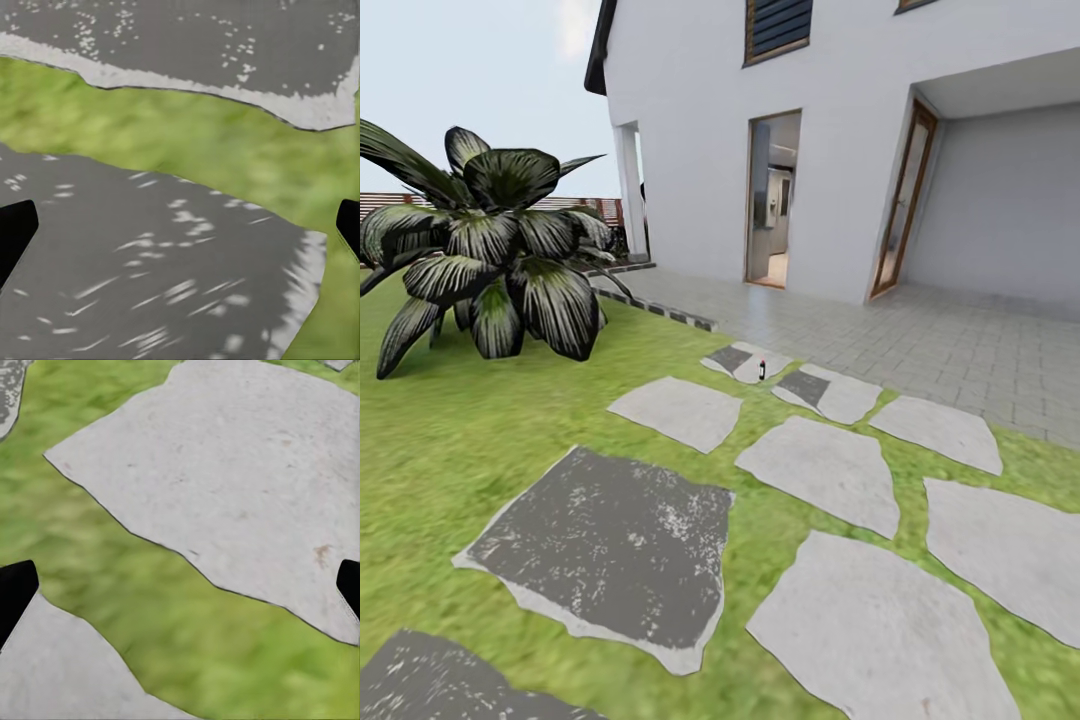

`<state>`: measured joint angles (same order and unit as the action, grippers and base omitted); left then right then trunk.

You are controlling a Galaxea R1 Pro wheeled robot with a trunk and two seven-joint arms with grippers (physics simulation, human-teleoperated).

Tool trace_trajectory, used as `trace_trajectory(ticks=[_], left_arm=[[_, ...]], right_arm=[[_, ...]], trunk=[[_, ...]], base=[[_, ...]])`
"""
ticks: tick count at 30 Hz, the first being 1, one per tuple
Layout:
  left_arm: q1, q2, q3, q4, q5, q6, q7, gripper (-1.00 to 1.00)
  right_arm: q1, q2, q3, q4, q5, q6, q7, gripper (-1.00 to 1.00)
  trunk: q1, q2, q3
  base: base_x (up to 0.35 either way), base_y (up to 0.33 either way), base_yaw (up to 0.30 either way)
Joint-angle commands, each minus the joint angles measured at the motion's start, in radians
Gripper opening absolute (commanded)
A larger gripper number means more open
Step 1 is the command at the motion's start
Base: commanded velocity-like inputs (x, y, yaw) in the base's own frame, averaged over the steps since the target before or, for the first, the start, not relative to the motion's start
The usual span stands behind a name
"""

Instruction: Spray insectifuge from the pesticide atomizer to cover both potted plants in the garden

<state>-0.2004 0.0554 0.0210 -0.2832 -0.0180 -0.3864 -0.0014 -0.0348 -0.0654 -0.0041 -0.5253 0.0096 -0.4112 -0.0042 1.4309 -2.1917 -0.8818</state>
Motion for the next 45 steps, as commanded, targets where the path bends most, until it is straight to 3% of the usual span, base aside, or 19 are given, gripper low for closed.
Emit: trace_trajectory(ticks=[1,45], left_arm=[[-0.001,0.0,0.002,0.001,-0.002,-0.003,0.0,1.0],[-0.001,0.0,0.002,0.001,-0.002,-0.004,0.0,1.0]], right_arm=[[0.0,0.0,0.0,0.001,0.001,-0.003,0.0,1.0],[-0.001,0.001,0.006,0.001,0.001,-0.003,0.001,1.0]], trunk=[[0.0,0.0,-0.001],[0.0,0.0,-0.001]], base=[[0.339,0.0,0.0],[0.339,0.0,0.0]])
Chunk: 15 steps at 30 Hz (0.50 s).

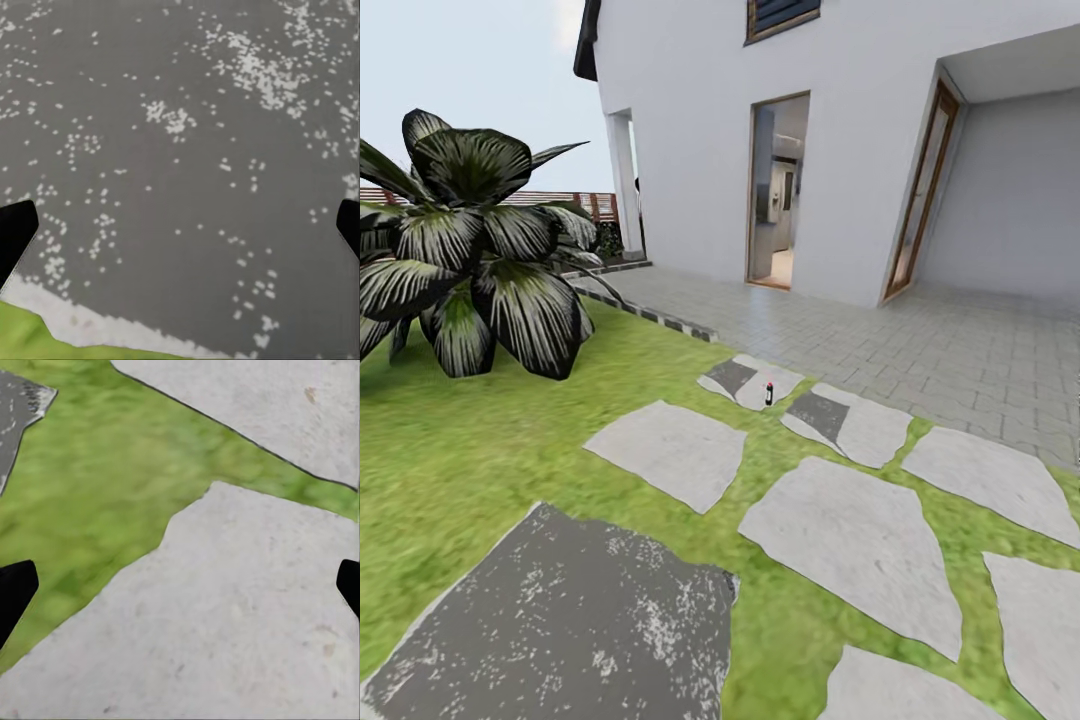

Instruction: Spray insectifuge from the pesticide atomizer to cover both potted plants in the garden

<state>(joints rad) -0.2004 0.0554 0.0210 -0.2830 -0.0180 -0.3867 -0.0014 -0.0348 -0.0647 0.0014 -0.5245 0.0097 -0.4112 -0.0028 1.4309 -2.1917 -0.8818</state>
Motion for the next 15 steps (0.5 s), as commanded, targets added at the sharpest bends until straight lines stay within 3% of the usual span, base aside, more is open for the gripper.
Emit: trace_trajectory(ticks=[1,15], left_arm=[[-0.001,0.0,0.002,0.001,-0.002,-0.003,0.0,1.0],[-0.001,0.0,0.002,0.001,-0.002,-0.003,0.0,1.0]], right_arm=[[0.0,0.0,0.0,0.001,0.001,-0.003,0.0,1.0],[0.0,0.0,0.0,0.0,0.001,-0.003,0.0,1.0]], trunk=[[0.0,0.0,-0.001],[0.0,0.0,-0.001]], base=[[0.339,0.0,0.0],[0.339,0.0,0.0]])
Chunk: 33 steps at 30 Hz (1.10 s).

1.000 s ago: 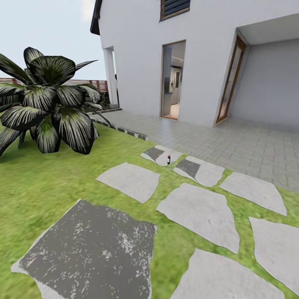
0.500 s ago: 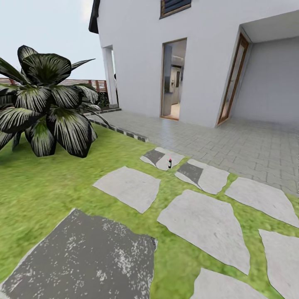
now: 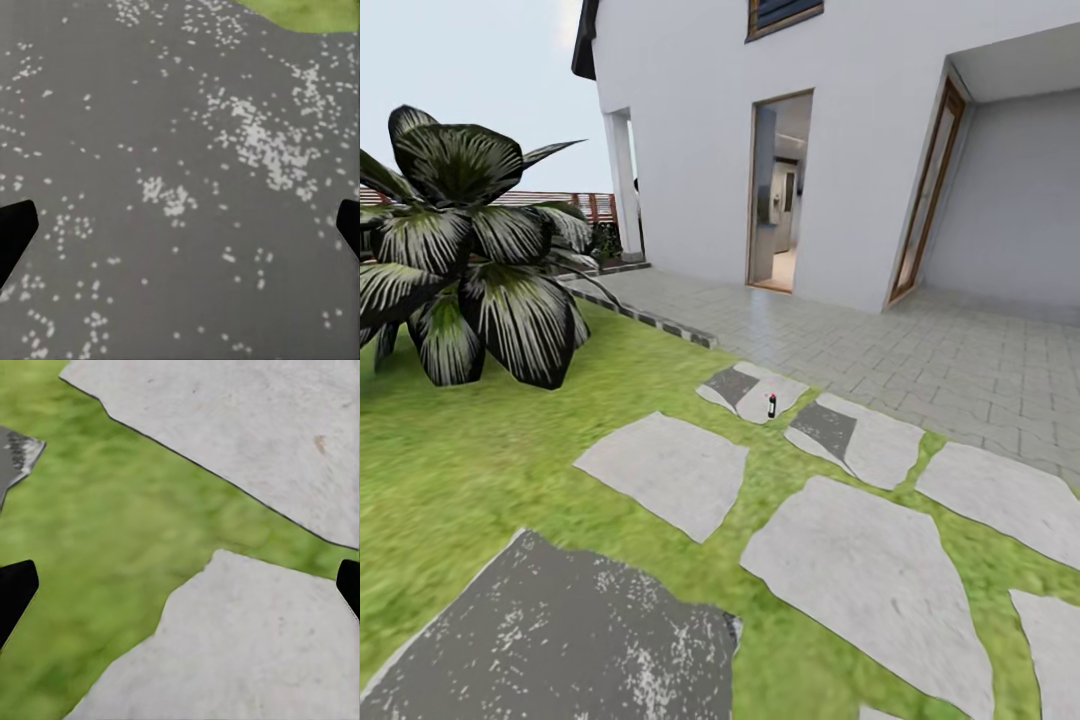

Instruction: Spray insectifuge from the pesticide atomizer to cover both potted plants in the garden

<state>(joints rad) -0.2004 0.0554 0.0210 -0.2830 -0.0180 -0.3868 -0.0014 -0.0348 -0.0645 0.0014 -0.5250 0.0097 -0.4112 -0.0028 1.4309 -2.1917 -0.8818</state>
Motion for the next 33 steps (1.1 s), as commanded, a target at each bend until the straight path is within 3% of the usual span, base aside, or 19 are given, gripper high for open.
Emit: trace_trajectory(ticks=[1,33], left_arm=[[-0.001,0.0,0.002,0.001,-0.002,-0.003,0.0,1.0],[-0.001,0.0,0.002,0.001,-0.002,-0.003,0.0,1.0]], right_arm=[[0.0,0.0,0.0,0.001,0.001,-0.003,0.0,1.0],[0.0,0.0,0.0,0.0,0.001,-0.003,0.0,1.0]], trunk=[[0.0,0.0,-0.001],[0.0,0.0,-0.001]], base=[[0.339,0.0,0.0],[0.339,0.0,0.0]])
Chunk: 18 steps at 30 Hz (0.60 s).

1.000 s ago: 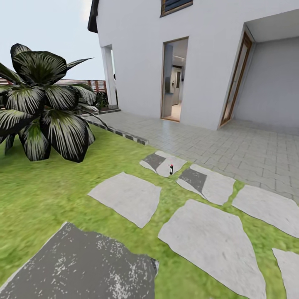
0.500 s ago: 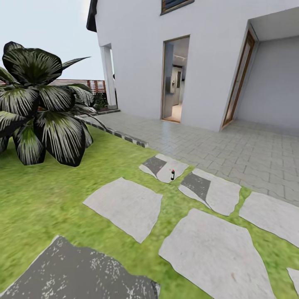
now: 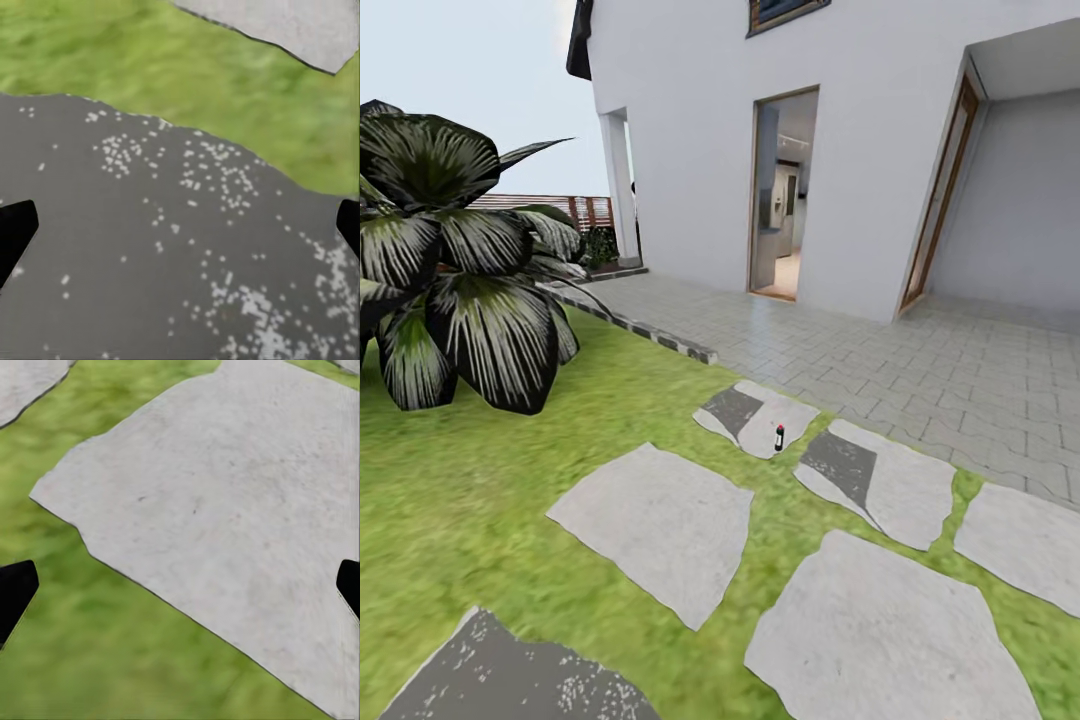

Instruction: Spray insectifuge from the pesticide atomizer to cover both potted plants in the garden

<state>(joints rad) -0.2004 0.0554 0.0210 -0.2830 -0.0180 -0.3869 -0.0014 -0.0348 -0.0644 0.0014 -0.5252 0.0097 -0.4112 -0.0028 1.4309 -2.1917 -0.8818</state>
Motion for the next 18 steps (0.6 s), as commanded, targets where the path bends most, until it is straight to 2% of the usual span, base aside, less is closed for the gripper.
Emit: trace_trajectory(ticks=[1,18], left_arm=[[-0.001,0.0,0.002,0.001,-0.002,-0.004,0.0,1.0],[-0.001,0.0,0.002,0.001,-0.002,-0.003,0.0,1.0]], right_arm=[[0.0,0.0,0.0,0.001,0.001,-0.003,0.0,1.0],[0.0,0.0,0.0,0.002,0.001,-0.003,0.0,1.0]], trunk=[[0.0,0.0,-0.001],[0.0,0.0,-0.001]], base=[[0.339,0.0,0.0],[0.339,0.0,0.0]])
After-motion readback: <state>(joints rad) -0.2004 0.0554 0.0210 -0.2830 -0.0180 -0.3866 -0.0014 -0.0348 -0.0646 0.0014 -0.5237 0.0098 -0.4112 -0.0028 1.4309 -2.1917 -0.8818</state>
